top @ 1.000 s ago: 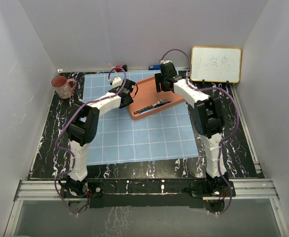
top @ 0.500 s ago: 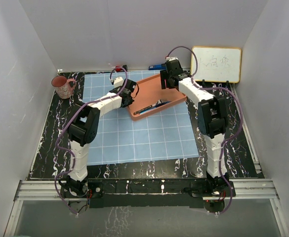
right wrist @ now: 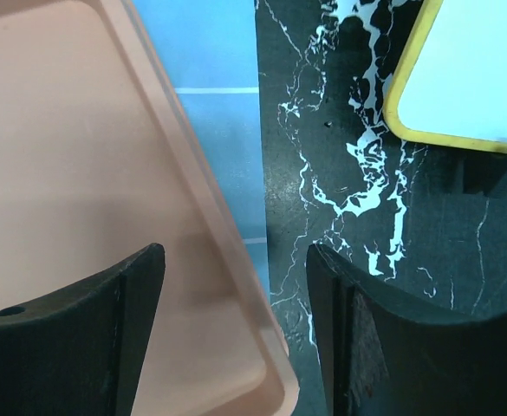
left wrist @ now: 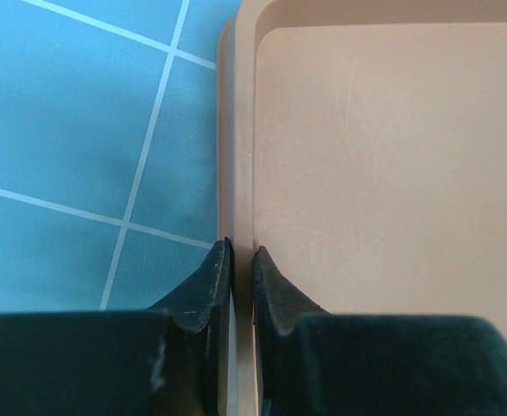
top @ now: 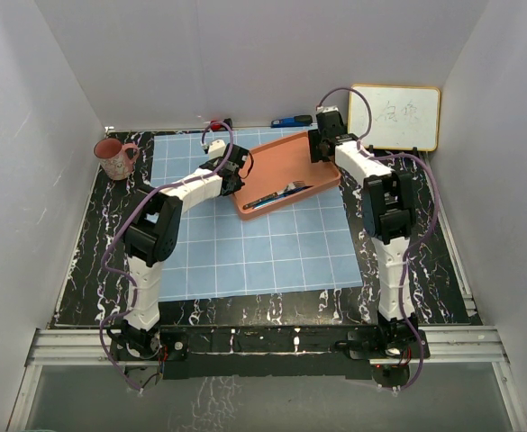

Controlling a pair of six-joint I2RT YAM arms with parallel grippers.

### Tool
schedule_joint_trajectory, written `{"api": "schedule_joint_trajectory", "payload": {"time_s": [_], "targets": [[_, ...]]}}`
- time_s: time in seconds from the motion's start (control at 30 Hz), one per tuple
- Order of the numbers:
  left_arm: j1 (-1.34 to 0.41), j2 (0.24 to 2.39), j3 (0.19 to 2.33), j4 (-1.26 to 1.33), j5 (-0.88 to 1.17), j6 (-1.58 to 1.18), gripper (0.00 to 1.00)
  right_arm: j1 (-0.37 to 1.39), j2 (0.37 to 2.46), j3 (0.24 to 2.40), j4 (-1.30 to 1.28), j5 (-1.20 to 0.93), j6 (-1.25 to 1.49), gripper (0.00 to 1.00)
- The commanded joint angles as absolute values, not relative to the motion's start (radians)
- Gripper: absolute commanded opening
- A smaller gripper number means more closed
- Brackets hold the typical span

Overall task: Set the dinner table for one person
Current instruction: Adjust the plate on the napkin.

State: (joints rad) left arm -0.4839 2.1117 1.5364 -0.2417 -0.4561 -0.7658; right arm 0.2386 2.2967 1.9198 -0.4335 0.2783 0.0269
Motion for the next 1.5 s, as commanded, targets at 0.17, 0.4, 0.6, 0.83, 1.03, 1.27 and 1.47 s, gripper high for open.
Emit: {"api": "schedule_joint_trajectory", "payload": {"time_s": [0.17, 0.4, 0.6, 0.83, 1.03, 1.27, 1.47], "targets": [[-0.480, 2.052, 1.532, -0.265, -0.438, -0.743, 0.00, 0.221, 2.344, 1.937, -0.288, 0.252, -0.009, 0.56], [-0.480, 2.067, 1.541, -0.272, -0.436, -0.734, 0.00, 0.220, 2.335, 1.895, -0.218, 0.244, -0.011, 0.45], [-0.480, 2.075, 1.551, -0.276, -0.430, -0.729, 0.00, 0.217, 2.344, 1.889, -0.228, 0.203, -0.016, 0.27], [-0.480, 2.072, 1.556, -0.283, -0.423, -0.716, 0.00, 0.206, 2.333, 1.863, -0.245, 0.122, 0.026, 0.00], [-0.480, 2.077, 1.584, -0.306, -0.411, -0.676, 0.00, 0.202, 2.292, 1.854, -0.280, 0.111, 0.027, 0.00], [-0.479, 2.056, 1.644, -0.359, -0.413, -0.616, 0.00, 0.202, 2.196, 1.820, -0.283, 0.073, 0.041, 0.00], [-0.477, 2.015, 1.685, -0.383, -0.419, -0.553, 0.00, 0.202, 2.109, 1.790, -0.288, 0.008, 0.070, 0.00]]}}
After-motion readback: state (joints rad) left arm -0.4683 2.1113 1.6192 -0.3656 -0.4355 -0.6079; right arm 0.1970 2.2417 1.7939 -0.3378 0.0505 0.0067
